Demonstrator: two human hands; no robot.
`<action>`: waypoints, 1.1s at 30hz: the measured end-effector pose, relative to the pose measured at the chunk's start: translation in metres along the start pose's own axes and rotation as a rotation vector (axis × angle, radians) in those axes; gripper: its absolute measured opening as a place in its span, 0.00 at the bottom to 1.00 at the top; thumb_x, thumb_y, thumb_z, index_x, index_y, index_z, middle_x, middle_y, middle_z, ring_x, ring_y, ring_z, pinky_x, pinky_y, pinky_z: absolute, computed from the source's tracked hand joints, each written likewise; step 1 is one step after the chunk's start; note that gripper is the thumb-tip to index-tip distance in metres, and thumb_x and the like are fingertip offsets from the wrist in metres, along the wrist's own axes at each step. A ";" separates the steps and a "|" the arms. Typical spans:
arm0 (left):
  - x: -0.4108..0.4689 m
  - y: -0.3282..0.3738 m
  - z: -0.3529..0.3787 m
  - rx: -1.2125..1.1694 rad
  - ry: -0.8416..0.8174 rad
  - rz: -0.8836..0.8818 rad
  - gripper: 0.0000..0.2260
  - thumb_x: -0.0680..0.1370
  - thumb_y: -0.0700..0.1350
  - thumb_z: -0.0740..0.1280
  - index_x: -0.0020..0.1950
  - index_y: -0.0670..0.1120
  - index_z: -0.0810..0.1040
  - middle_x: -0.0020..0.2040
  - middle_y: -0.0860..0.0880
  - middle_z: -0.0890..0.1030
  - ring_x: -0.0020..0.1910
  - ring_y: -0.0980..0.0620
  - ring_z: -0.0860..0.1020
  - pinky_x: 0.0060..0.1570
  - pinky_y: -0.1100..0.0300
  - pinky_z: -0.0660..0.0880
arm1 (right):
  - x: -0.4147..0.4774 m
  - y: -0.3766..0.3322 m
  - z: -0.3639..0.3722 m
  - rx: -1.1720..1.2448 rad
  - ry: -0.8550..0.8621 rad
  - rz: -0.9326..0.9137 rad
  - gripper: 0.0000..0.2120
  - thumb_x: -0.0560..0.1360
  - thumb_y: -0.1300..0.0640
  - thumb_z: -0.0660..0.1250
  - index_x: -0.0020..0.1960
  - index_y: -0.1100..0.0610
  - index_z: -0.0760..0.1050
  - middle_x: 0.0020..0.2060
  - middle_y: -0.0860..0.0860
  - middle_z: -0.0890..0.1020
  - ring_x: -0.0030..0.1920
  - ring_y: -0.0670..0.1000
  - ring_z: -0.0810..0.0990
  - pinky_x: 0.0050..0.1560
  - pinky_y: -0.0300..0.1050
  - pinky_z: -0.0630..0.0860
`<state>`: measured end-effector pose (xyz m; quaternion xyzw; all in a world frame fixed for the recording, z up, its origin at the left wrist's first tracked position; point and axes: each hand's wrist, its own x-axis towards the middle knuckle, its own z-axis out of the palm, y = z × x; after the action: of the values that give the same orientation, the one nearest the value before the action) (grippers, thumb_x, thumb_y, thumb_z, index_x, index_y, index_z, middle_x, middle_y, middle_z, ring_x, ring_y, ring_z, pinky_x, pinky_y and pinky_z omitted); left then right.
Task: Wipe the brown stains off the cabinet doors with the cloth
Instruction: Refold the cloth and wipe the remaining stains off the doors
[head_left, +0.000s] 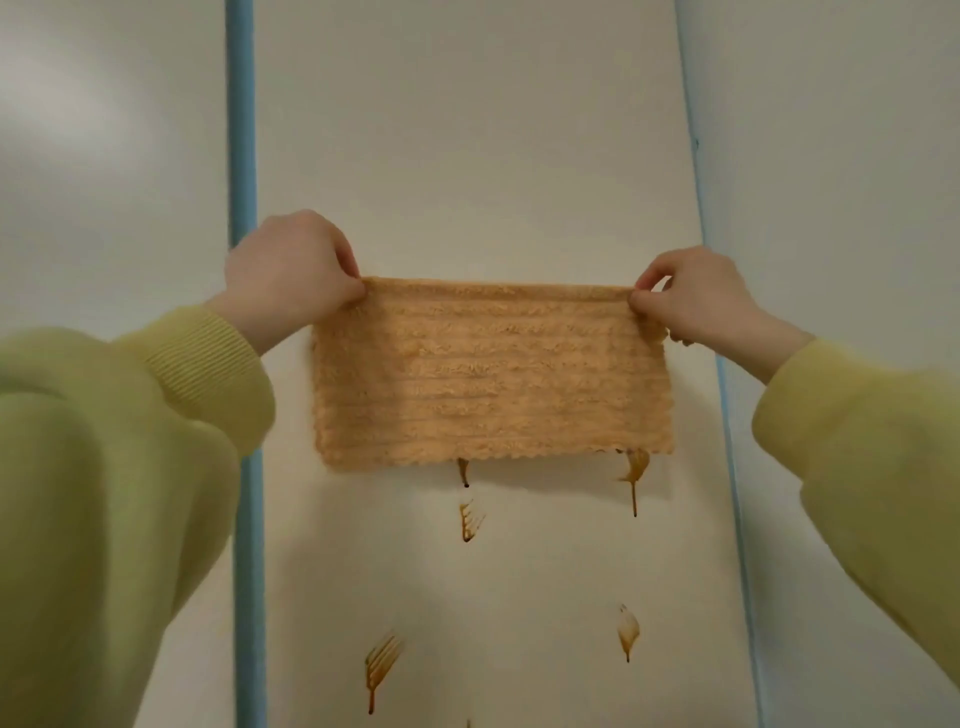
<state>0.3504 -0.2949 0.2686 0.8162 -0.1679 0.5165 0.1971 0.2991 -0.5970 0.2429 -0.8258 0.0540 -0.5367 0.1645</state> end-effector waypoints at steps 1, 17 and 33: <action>0.008 0.008 0.001 0.026 0.036 -0.009 0.04 0.71 0.43 0.68 0.44 0.48 0.81 0.43 0.47 0.78 0.45 0.46 0.75 0.42 0.56 0.68 | 0.011 0.002 0.001 0.037 0.029 -0.001 0.02 0.71 0.58 0.65 0.43 0.55 0.76 0.38 0.53 0.79 0.34 0.57 0.79 0.41 0.52 0.79; -0.027 0.051 0.104 -0.014 0.433 -0.090 0.17 0.77 0.50 0.60 0.62 0.43 0.69 0.64 0.38 0.67 0.63 0.40 0.64 0.62 0.49 0.60 | 0.013 0.009 0.104 0.364 0.356 -0.067 0.20 0.76 0.50 0.62 0.64 0.59 0.69 0.64 0.59 0.71 0.65 0.59 0.66 0.64 0.45 0.58; 0.032 0.050 0.105 0.288 0.266 0.160 0.28 0.75 0.61 0.46 0.75 0.55 0.51 0.75 0.37 0.42 0.74 0.39 0.39 0.69 0.40 0.39 | 0.058 -0.061 0.107 -0.048 0.189 -0.342 0.31 0.78 0.41 0.49 0.75 0.52 0.45 0.75 0.58 0.45 0.75 0.55 0.41 0.73 0.53 0.38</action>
<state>0.4217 -0.3923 0.2643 0.7447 -0.1288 0.6524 0.0571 0.4147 -0.5323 0.2744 -0.7726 -0.0590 -0.6305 0.0453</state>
